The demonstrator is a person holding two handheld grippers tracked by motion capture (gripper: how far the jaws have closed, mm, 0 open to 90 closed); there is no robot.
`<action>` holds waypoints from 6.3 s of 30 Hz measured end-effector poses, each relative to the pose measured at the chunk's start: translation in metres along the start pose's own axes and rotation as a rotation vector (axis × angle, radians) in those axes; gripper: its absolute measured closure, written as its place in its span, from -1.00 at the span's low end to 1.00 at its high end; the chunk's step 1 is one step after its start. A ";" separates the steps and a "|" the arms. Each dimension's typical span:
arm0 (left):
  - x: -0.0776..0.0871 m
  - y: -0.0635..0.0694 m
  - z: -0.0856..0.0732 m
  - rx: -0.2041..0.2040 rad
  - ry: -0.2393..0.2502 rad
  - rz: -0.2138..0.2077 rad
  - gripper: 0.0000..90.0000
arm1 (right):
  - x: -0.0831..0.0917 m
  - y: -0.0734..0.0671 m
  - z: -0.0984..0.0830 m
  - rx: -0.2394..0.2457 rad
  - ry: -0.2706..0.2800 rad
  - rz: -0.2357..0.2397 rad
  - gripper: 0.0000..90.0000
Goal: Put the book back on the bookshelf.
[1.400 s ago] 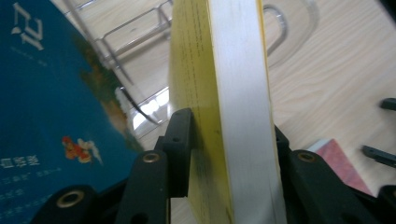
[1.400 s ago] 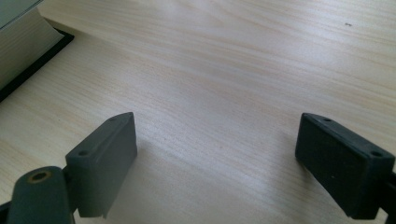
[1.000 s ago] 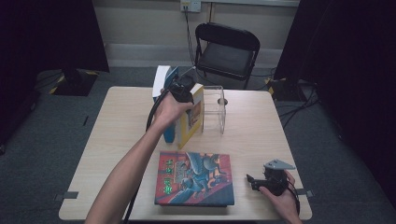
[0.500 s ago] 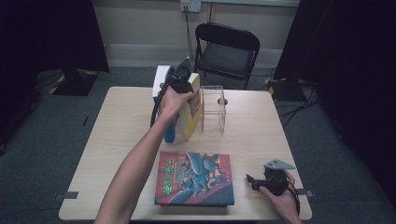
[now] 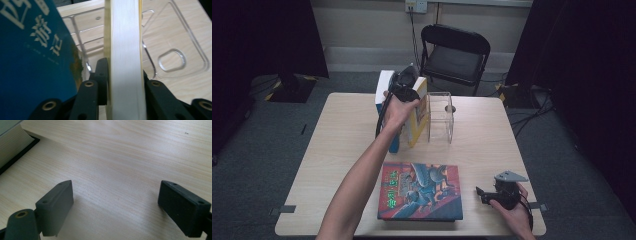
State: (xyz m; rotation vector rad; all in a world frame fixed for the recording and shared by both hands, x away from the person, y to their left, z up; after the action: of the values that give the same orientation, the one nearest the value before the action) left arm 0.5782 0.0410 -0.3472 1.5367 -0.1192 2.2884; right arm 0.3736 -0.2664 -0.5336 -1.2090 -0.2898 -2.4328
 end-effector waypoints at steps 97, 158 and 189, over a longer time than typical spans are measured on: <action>-0.025 -0.055 -0.244 -0.200 0.118 -0.253 0.18 | -0.011 -0.106 0.108 0.179 0.105 0.246 -0.56; -0.021 -0.029 -0.277 -0.408 0.152 -0.376 0.19 | 0.007 -0.111 0.071 0.181 0.017 0.316 -0.44; -0.034 -0.042 -0.269 -0.369 0.183 -0.307 -0.03 | 0.019 -0.115 0.066 0.192 -0.081 0.317 -0.34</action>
State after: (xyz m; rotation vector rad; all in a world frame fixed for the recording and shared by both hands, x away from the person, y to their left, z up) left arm 0.3692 0.1449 -0.4913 1.0743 -0.2251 2.0149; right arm 0.3591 -0.1444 -0.4797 -1.1718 -0.3200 -2.0407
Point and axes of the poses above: each handheld gripper's, and its own axes: x roughly backward along the jaws, z roughly out of its top, y roughly to its right, the point moved 5 cm from there along -x, roughly forward along the jaws, and after that the axes turned 10 degrees about -y, right-handed, at the moved point
